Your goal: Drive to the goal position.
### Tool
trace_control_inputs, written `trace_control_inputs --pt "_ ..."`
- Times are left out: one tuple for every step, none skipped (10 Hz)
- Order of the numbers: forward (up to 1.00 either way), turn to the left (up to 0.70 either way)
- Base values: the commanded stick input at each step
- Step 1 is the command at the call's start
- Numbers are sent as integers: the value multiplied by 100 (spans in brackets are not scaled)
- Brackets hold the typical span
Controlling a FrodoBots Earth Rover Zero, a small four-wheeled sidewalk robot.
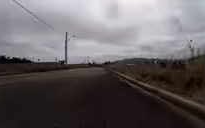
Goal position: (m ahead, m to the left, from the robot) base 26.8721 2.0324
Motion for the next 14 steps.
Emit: trace_control_inputs --pt "70 0" --pt "70 0" --pt "70 0" --pt "70 0" --pt "70 0" --pt "70 0" --pt "70 0" --pt "70 0" --pt "70 0" --pt "70 0" --pt "70 0" --pt "70 0" --pt "70 0" --pt "70 0"
